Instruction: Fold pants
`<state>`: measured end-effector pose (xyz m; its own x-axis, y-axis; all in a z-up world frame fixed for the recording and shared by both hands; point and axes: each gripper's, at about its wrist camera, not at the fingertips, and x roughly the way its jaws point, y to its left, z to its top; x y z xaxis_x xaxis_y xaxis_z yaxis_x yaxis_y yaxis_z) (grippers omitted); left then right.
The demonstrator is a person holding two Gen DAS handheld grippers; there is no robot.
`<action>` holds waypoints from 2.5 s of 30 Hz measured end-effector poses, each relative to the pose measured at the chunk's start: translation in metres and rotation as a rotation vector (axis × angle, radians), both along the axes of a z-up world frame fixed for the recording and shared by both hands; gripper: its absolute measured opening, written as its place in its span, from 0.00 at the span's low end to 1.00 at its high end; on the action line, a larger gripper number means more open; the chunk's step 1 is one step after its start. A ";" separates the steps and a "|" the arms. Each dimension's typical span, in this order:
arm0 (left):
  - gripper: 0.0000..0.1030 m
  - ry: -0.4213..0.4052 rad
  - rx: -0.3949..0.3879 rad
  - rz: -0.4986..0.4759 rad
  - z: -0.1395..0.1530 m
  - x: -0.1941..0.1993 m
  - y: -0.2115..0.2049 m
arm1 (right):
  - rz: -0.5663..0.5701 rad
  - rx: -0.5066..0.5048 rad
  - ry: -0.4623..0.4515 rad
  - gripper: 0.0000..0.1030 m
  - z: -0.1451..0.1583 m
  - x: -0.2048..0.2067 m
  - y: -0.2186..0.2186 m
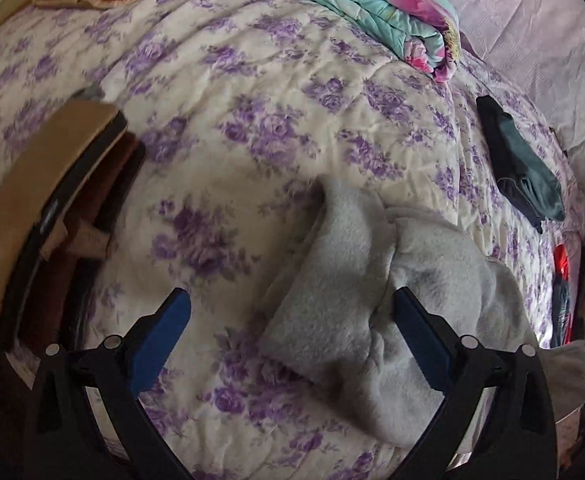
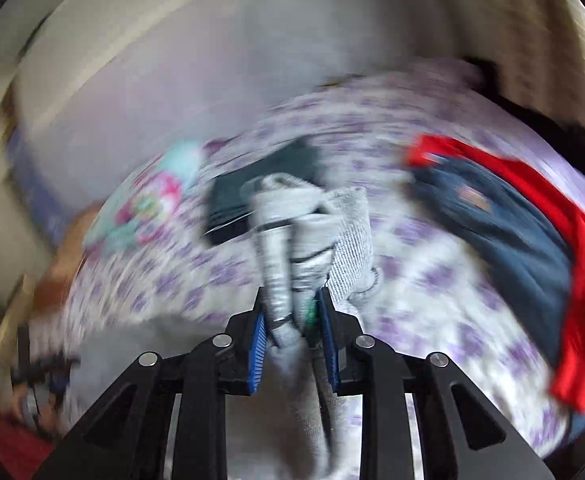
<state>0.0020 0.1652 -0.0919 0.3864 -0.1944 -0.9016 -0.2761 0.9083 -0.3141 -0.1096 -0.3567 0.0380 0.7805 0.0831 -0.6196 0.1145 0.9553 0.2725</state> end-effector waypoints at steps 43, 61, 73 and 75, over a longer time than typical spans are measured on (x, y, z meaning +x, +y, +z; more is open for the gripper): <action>0.95 0.027 -0.118 -0.035 -0.006 -0.038 0.003 | 0.305 -0.118 0.226 0.62 -0.077 0.045 0.111; 0.95 0.046 -0.302 -0.023 -0.029 -0.013 -0.009 | 0.280 -0.266 0.250 0.95 -0.102 0.067 0.131; 0.96 -0.029 -0.116 -0.060 -0.034 0.006 -0.035 | 0.233 -0.222 0.442 0.97 -0.148 0.091 0.122; 0.96 -0.036 -0.110 -0.057 -0.033 0.006 -0.035 | 0.237 -0.227 0.420 0.97 -0.148 0.089 0.122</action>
<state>0.0081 0.1301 -0.1251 0.4037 -0.3137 -0.8594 -0.2113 0.8820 -0.4212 -0.0206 -0.2349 -0.1102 0.4372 0.0539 -0.8978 -0.0565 0.9979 0.0324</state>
